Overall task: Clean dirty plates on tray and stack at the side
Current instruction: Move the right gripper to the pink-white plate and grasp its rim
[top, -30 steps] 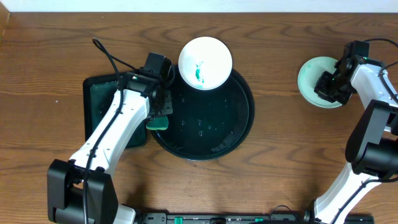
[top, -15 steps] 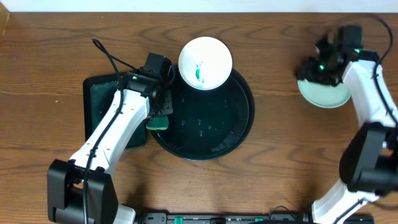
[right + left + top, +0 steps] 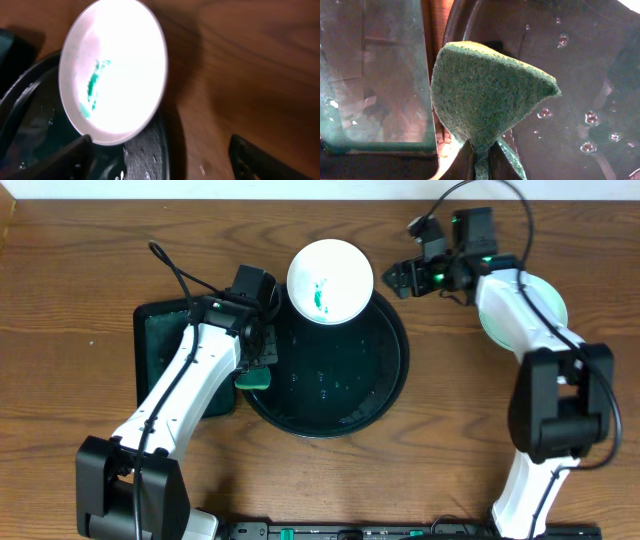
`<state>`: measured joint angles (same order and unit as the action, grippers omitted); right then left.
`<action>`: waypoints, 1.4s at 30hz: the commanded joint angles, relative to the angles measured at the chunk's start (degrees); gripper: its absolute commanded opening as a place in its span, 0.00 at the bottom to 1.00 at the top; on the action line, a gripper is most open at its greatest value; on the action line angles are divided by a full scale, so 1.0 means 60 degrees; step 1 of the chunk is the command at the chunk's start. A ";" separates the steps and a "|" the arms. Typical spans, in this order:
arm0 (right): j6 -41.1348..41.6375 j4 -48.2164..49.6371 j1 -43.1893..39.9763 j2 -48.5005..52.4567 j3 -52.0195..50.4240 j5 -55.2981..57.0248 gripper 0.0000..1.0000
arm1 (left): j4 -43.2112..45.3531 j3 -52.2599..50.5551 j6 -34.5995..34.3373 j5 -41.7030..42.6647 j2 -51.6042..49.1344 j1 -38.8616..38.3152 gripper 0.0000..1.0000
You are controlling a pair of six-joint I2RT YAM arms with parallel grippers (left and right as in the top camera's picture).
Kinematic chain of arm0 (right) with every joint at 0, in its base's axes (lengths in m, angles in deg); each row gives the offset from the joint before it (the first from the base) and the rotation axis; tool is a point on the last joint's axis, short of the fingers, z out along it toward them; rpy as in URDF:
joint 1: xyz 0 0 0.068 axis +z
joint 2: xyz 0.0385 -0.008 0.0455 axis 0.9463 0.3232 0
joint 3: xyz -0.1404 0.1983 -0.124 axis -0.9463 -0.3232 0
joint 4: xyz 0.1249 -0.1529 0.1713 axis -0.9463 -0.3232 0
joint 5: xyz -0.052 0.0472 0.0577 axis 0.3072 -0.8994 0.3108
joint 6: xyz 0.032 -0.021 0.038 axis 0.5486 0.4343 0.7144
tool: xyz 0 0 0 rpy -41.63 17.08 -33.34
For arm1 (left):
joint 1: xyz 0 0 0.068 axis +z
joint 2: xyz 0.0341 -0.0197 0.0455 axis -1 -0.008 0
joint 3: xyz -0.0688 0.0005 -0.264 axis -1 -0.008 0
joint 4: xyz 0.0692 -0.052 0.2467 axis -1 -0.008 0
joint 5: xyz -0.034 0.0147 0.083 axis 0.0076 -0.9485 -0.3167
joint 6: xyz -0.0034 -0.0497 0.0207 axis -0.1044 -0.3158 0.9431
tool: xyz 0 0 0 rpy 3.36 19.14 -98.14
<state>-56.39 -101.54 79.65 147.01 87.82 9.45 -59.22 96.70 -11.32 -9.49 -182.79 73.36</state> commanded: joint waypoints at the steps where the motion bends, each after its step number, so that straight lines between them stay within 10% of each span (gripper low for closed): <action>1: 0.0080 0.0583 0.0178 0.0317 -0.0022 -0.1078 0.87 | -0.0025 0.0219 0.0055 -0.0051 -0.0069 0.0026 0.07; 18: 0.1388 0.3257 0.0976 0.2073 -0.0022 -0.1169 0.87 | -0.0244 0.0219 0.0058 -0.0051 -0.0069 0.0026 0.07; 21: 0.1683 0.3384 0.1064 0.2244 -0.0022 -0.0838 0.77 | -0.0295 0.0219 0.0062 -0.0051 -0.0069 0.0026 0.07; 26: 0.2018 0.3381 0.1235 0.2339 -0.0022 -0.0149 0.18 | -0.0306 0.0219 0.0062 -0.0051 -0.0069 0.0026 0.07; 30: 0.2262 0.3410 0.1235 0.2335 -0.0022 -0.0091 0.04 | -0.0306 0.0219 0.0095 -0.0055 -0.0069 0.0026 0.07; 42: 0.2524 0.2663 0.1271 0.1599 -0.0018 0.0087 0.01 | -0.0306 0.0219 0.0095 -0.0051 -0.0069 0.0026 0.07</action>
<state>-42.01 -84.34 86.71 159.71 87.74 8.47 -60.90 96.70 -11.32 -9.49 -182.79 73.36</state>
